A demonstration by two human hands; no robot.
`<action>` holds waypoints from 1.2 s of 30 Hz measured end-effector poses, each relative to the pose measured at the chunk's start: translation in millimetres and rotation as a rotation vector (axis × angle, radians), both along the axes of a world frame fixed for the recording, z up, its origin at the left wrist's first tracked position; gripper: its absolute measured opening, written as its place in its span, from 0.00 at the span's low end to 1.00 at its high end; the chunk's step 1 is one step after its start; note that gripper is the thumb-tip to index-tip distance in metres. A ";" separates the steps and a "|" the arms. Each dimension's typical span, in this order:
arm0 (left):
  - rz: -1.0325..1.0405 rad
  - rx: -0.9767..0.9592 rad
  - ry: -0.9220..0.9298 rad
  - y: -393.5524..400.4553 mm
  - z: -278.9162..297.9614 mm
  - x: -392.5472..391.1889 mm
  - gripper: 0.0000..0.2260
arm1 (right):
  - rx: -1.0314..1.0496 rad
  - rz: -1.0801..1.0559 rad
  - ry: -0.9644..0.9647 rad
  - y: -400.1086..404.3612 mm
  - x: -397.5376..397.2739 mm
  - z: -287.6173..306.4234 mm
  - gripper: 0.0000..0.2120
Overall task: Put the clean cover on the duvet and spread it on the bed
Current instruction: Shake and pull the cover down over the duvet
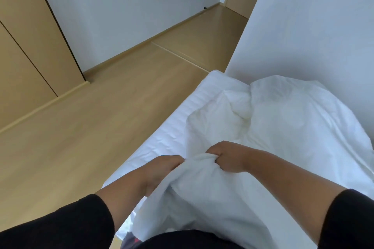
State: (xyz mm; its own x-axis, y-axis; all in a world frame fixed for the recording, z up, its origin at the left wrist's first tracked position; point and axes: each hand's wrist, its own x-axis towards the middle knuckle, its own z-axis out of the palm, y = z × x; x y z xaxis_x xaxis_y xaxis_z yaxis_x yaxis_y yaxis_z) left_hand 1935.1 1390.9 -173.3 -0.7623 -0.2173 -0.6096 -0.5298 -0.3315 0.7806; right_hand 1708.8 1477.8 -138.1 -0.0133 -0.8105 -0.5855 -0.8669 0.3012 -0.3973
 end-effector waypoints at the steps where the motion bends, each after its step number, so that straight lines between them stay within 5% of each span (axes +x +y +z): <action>1: 0.072 0.085 0.041 -7.8 -8.1 6.0 0.12 | 0.011 -0.042 -0.040 2.0 -7.2 2.8 0.12; 5: 0.090 0.197 0.173 -18.0 -9.4 19.6 0.11 | 0.106 0.000 -0.146 7.3 -5.4 11.7 0.04; 7: 0.143 0.145 0.239 -18.9 0.6 0.0 0.09 | 0.162 -0.003 -0.158 6.1 11.1 9.3 0.03; 11: 0.299 -0.063 0.184 -14.2 21.5 -68.2 0.26 | 0.008 0.005 -0.035 -1.6 39.5 -18.9 0.14; 13: 0.266 -0.198 0.137 -11.2 19.5 -91.0 0.18 | -0.051 0.015 0.062 -1.4 42.4 -35.4 0.13; 17: 0.224 -0.335 0.167 -16.2 6.6 -81.8 0.09 | -0.248 -0.363 0.186 6.5 24.8 -53.5 0.14; 21: 0.315 -0.735 -0.088 -2.2 -14.9 -46.4 0.31 | -0.367 -0.671 0.247 4.9 -0.9 -59.2 0.14; 24: 0.148 -0.492 -0.285 19.4 -26.7 -30.4 0.29 | -0.390 -0.726 0.230 -2.3 -5.2 -57.5 0.15; 28: 0.172 -0.302 -0.171 37.5 -38.8 -22.4 0.18 | -0.330 -0.645 0.254 -8.7 -1.7 -56.9 0.17; 36: 0.305 -0.439 -0.218 55.9 -28.5 -7.6 0.20 | -0.173 -0.442 0.349 -3.8 -1.8 -50.0 0.17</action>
